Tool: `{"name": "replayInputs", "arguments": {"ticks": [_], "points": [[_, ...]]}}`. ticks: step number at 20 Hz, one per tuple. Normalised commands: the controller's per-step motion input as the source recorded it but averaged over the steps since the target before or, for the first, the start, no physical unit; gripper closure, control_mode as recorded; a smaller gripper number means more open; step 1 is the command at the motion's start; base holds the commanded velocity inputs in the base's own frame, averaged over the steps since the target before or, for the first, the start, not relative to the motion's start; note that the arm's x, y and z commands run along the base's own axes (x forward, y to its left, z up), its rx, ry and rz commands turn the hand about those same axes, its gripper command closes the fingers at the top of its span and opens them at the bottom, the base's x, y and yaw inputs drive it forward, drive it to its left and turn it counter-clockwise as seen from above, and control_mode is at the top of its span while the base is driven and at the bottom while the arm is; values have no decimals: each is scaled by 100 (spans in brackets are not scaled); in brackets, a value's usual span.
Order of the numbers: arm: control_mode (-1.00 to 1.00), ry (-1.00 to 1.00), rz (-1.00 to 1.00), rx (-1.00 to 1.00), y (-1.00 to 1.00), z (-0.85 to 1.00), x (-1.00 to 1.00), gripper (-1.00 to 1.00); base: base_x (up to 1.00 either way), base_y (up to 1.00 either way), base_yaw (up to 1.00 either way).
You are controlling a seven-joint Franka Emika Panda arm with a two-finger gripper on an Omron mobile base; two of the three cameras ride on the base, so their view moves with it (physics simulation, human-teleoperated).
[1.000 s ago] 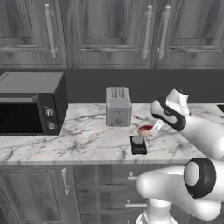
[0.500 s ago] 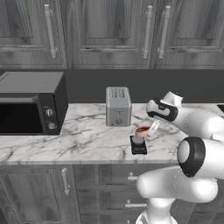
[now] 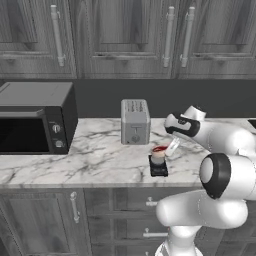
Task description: Take the steak from the fridge and place it on the digital scale on the counter by the fridge. Wait a few seconds for a reading, then move it to the plate on the dining counter.
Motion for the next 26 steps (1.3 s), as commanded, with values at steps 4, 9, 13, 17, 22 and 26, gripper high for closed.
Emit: {"name": "replayInputs", "arguments": {"ticks": [4, 9, 13, 17, 22, 26], "points": [[-100, 0, 0, 3, 6, -7, 10, 100, 0, 0, 0], [-100, 0, 0, 0, 0, -25, 3, 100, 0, 0, 0], [-100, 0, 0, 0, 1, -29, 0, 100, 0, 0, 0], [-100, 0, 0, 0, 1, -23, 0, 100, 0, 0, 0], [-100, 0, 0, 0, 0, -23, -14, 100, 0, 0, 0], [-100, 0, 0, 0, 4, -22, -49, 100, 0, 0, 0]]}}
